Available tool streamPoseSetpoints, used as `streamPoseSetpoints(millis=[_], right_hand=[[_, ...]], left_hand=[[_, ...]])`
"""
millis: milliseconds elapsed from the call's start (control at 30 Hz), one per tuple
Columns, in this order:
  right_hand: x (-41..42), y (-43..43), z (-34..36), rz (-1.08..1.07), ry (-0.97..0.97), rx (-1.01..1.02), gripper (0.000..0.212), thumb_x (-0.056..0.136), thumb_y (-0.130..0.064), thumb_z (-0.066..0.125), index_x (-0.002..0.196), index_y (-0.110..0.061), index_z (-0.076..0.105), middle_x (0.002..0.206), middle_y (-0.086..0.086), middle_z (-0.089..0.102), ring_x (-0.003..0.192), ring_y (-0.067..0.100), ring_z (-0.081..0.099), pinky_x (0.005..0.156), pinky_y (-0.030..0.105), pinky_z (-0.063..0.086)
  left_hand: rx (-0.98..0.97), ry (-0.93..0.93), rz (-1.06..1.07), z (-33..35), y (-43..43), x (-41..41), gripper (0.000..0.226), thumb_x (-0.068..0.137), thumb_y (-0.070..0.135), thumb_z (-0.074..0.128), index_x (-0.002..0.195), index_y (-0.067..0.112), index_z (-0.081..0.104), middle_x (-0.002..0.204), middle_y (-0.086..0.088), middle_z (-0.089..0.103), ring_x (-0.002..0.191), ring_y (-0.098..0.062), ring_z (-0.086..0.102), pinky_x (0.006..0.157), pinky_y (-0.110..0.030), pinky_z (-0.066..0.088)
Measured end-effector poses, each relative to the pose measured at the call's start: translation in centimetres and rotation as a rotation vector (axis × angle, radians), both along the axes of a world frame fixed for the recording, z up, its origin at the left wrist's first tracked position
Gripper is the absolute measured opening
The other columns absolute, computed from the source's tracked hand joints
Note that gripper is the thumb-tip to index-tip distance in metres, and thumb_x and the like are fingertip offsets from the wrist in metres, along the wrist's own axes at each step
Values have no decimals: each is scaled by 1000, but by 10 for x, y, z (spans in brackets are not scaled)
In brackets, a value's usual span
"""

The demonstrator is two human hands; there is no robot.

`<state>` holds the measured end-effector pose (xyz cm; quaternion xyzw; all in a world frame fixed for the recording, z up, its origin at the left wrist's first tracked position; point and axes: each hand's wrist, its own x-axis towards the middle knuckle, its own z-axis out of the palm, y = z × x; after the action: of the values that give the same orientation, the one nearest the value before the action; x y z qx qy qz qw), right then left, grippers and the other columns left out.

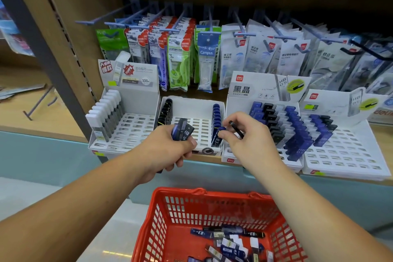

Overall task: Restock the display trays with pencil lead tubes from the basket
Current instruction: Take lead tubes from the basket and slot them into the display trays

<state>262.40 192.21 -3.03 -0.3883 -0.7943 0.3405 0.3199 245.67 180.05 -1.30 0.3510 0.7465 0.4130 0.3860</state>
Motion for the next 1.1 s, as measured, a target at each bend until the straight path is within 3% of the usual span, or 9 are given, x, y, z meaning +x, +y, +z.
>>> streamPoseSetpoints(millis=[167,233,367,467,633,767,833,967,1100], right_hand=[[-8,2,0,-4,-79,68,7,87,-24,79,83,-27,74,83,-11,69,81,12,64,79,38,54],[-9,-1,5,-8,-34,26,14,90,-29,76,79,-21,74,71,-12,65,67,8,58,69,32,50],[-10,-12,34,-11,455,-689,43,105,-40,54,94,-2,72,75,6,61,48,17,43,46,29,33],[-10,-24,47,161,577,-926,53,107,-45,42,111,-1,71,90,15,69,67,25,60,61,38,50],[-25,-45,54,271,523,-902,53,104,-55,37,113,-16,73,103,14,73,87,27,68,80,49,54],[-41,-64,59,311,440,-834,48,104,-58,38,106,-28,76,94,6,74,90,26,68,89,54,55],[-48,-72,63,256,367,-746,42,104,-56,44,107,-28,75,89,1,74,84,22,68,81,50,59],[-53,-78,75,221,434,-593,11,103,-17,58,109,-16,68,96,11,67,63,21,64,49,32,48],[-56,-83,79,283,397,-466,21,97,4,61,106,-12,69,86,11,71,66,22,70,56,29,58]], left_hand=[[-35,27,-43,0,-3,0,11,98,25,67,90,18,65,68,2,68,50,-9,52,42,-21,34],[-33,19,-38,1,-4,-1,10,98,26,66,91,18,65,69,2,68,49,-9,52,42,-21,34],[-15,13,-39,7,-13,-4,11,97,27,67,93,17,66,71,1,69,58,-15,54,52,-28,34],[9,-5,-39,15,-23,-1,13,98,29,68,93,17,65,64,5,68,51,-10,52,49,-26,35],[145,-182,14,30,-39,11,30,98,34,69,103,4,67,60,0,67,40,-9,45,41,-21,29],[260,-294,38,42,-51,15,21,100,23,67,109,4,65,58,-6,57,37,-9,40,38,-19,26],[285,-319,71,47,-57,13,14,101,19,65,109,8,67,57,-3,53,37,-8,39,37,-18,24],[320,-401,181,47,-67,-6,9,102,18,62,99,12,56,53,1,51,34,-6,37,34,-17,21],[318,-418,180,40,-73,-27,12,104,19,60,101,7,58,62,-4,63,39,-7,40,34,-17,22]])
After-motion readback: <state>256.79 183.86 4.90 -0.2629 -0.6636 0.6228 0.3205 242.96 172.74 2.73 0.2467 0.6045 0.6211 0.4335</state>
